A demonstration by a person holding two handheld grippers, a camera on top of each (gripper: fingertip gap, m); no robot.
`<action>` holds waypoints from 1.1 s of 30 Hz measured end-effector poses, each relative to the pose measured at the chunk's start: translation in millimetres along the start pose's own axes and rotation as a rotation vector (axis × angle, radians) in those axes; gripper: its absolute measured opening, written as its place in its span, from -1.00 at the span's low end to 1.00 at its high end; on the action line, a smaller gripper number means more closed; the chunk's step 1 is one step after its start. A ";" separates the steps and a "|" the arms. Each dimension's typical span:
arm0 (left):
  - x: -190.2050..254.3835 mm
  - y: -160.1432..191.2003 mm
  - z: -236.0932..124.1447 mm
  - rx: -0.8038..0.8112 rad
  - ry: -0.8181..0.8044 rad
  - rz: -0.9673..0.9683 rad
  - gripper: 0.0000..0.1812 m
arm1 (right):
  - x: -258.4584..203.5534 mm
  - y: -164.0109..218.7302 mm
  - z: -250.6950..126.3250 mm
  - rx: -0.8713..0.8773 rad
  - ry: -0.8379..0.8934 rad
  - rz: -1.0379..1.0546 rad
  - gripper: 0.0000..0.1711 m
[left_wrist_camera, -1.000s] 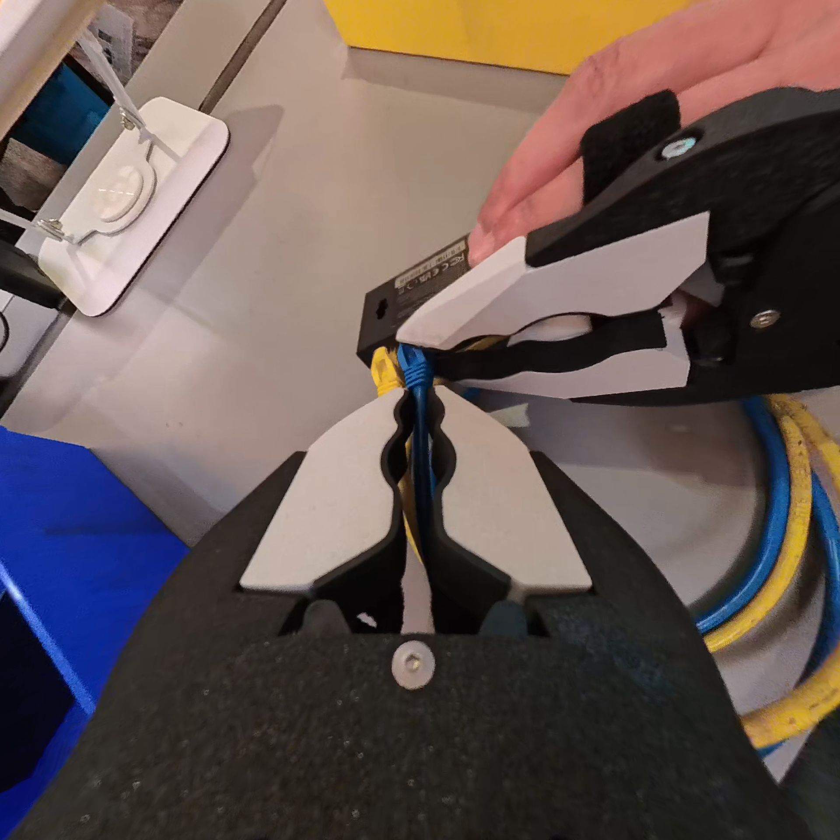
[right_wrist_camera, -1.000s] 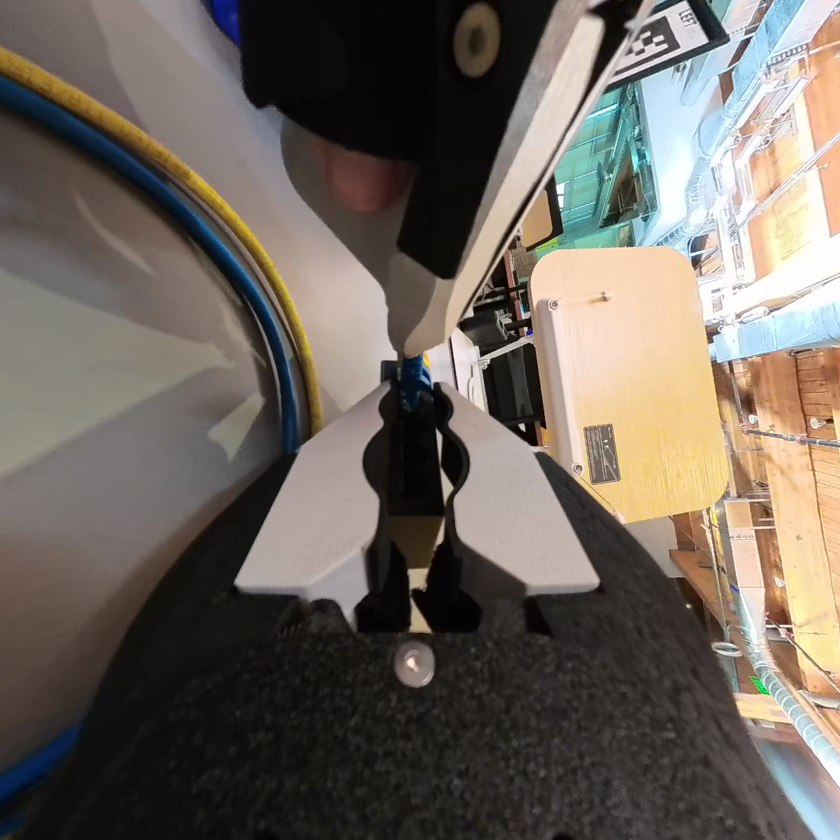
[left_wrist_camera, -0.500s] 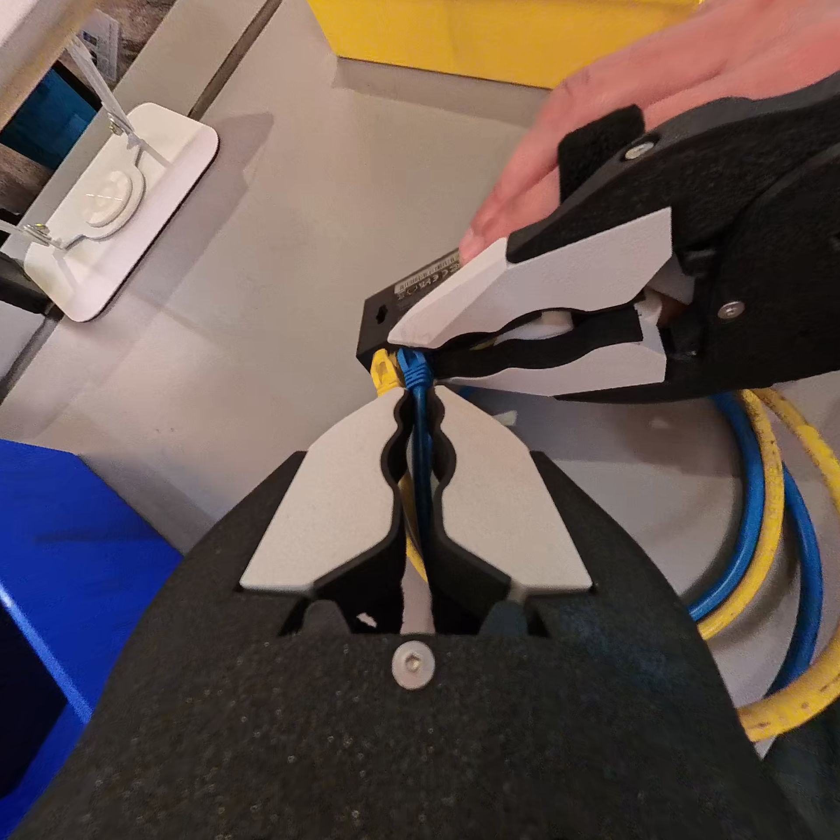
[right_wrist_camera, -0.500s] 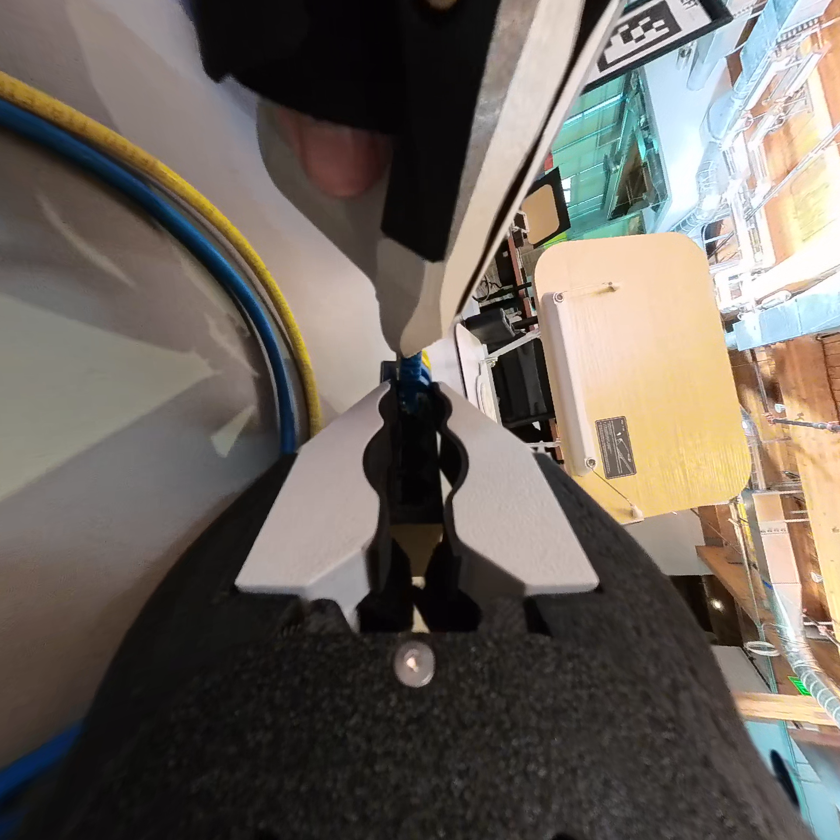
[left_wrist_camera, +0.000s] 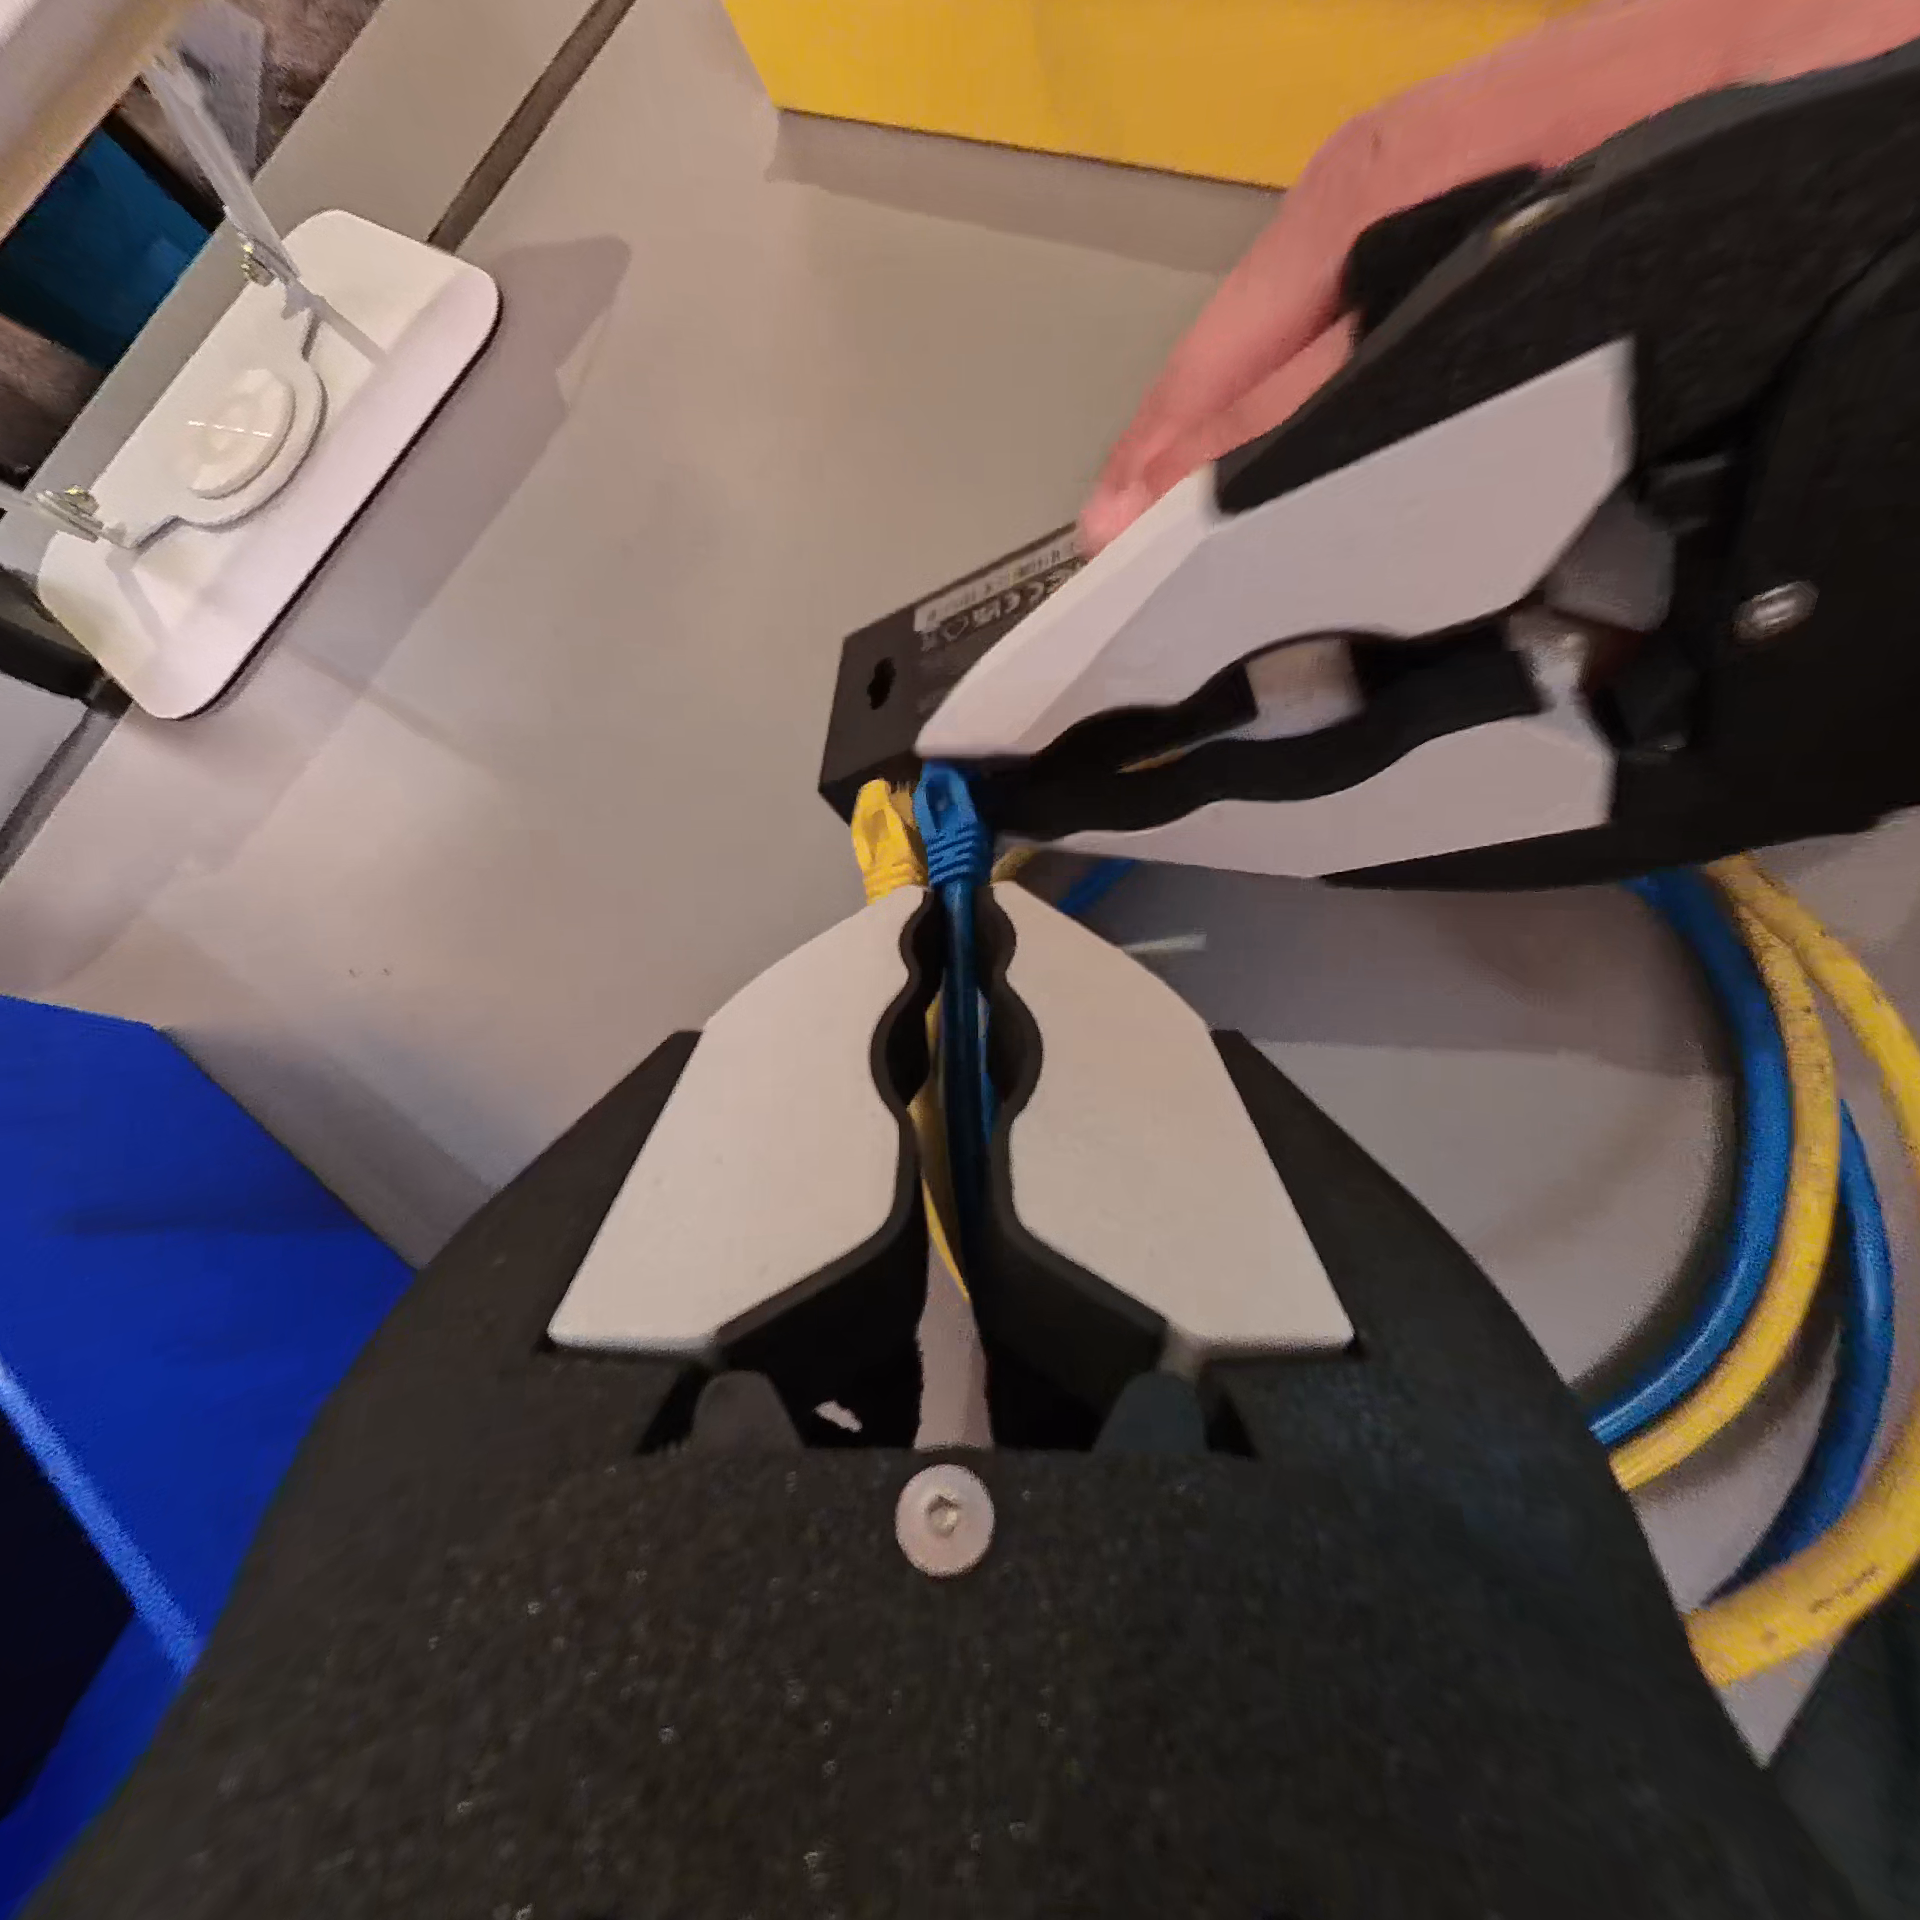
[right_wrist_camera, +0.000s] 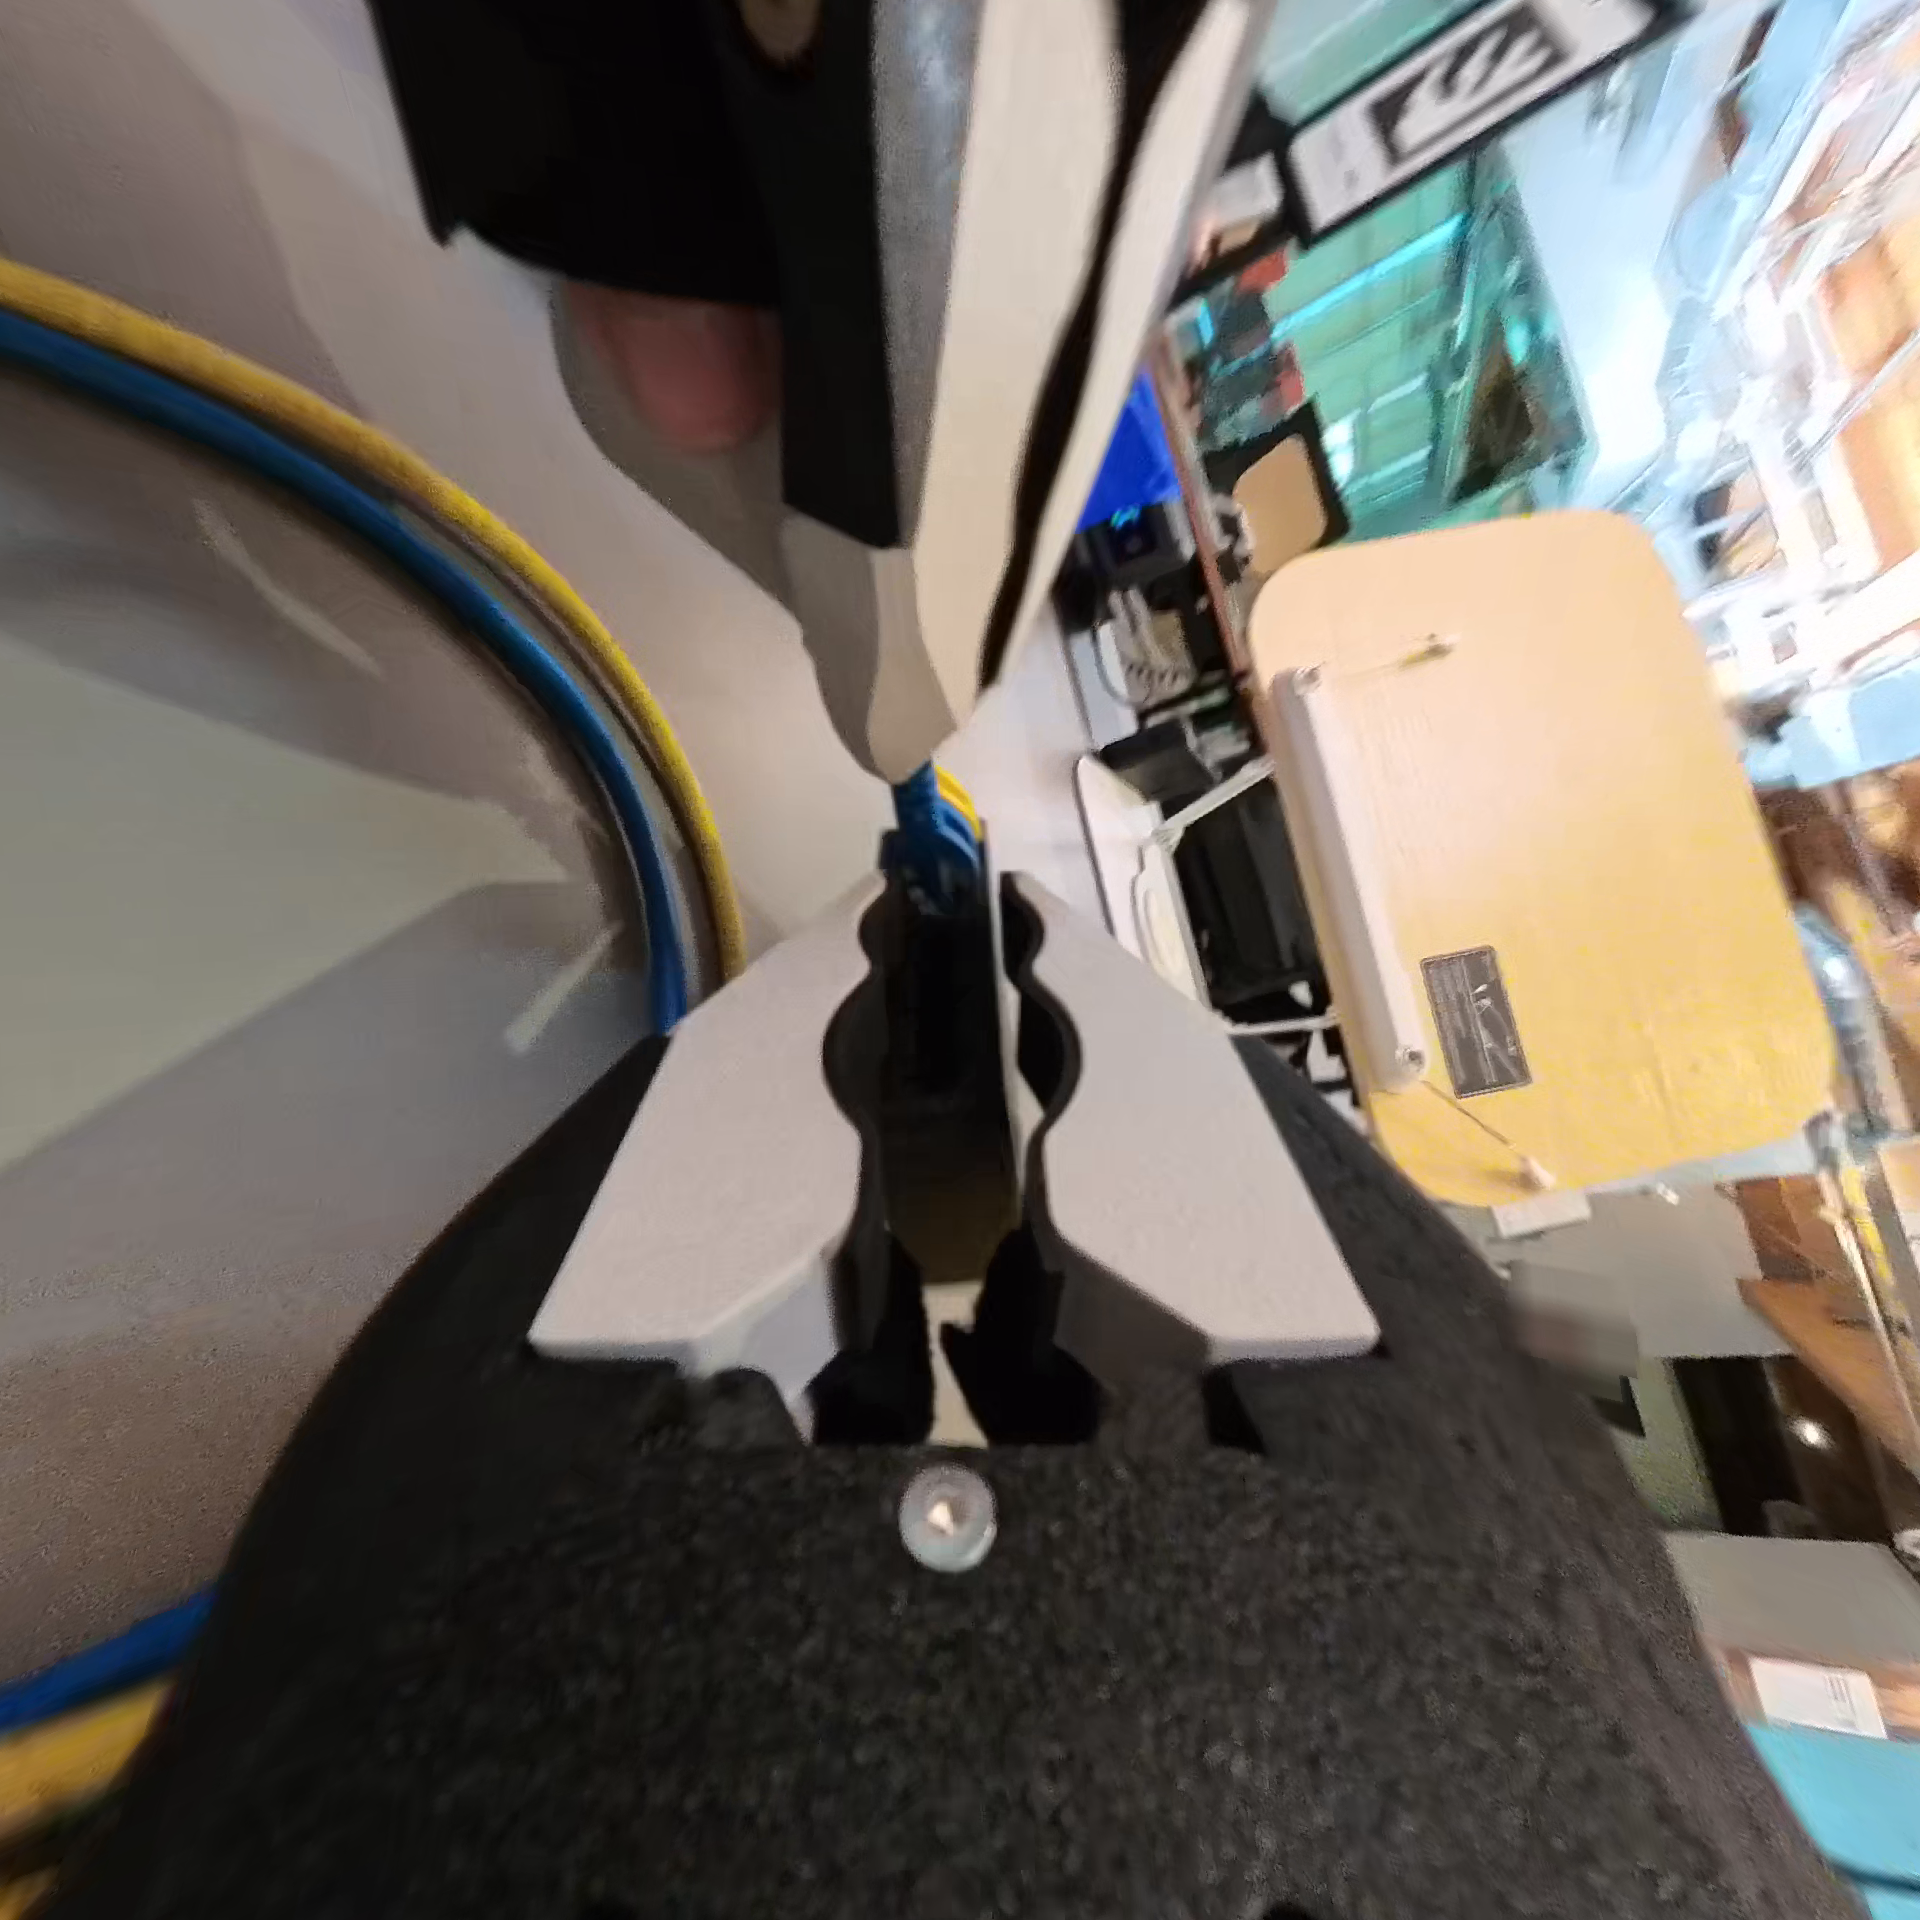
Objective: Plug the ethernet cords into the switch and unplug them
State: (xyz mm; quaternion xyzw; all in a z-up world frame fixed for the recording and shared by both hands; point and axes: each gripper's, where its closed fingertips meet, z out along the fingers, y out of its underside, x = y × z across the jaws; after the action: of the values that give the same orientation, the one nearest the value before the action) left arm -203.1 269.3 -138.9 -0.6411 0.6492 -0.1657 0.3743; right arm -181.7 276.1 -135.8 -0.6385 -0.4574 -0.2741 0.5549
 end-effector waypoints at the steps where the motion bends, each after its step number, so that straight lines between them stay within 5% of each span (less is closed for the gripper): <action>1: -4.7 3.8 -0.6 -0.014 -0.014 -0.001 -0.94 | 4.7 -2.7 -5.9 0.035 0.019 -0.004 -0.74; 10: -7.9 4.6 -5.6 -0.003 0.024 -0.033 -0.94 | -18.0 1.6 -14.5 0.096 -0.111 -0.044 -0.49; 14: -3.6 -1.5 -11.3 0.038 0.089 -0.061 -0.94 | -3.9 14.5 -7.9 0.047 -0.043 -0.005 -0.45; 17: 3.2 -6.2 -13.3 0.062 0.136 -0.085 -0.94 | 0.6 15.6 -2.9 0.048 -0.004 -0.003 -0.69; 28: -3.5 -2.6 -14.4 0.039 0.029 -0.029 -0.94 | 2.4 22.9 8.0 -0.073 0.008 -0.024 -0.68; 33: 3.0 -10.0 -15.7 0.140 0.116 -0.103 -0.94 | 1.5 22.9 4.2 -0.011 -0.029 0.019 -0.68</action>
State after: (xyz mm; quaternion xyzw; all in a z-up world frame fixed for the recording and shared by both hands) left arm -206.6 261.0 -122.3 -0.6354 0.6227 -0.2664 0.3709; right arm -161.4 281.3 -146.0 -0.6497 -0.4579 -0.2620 0.5474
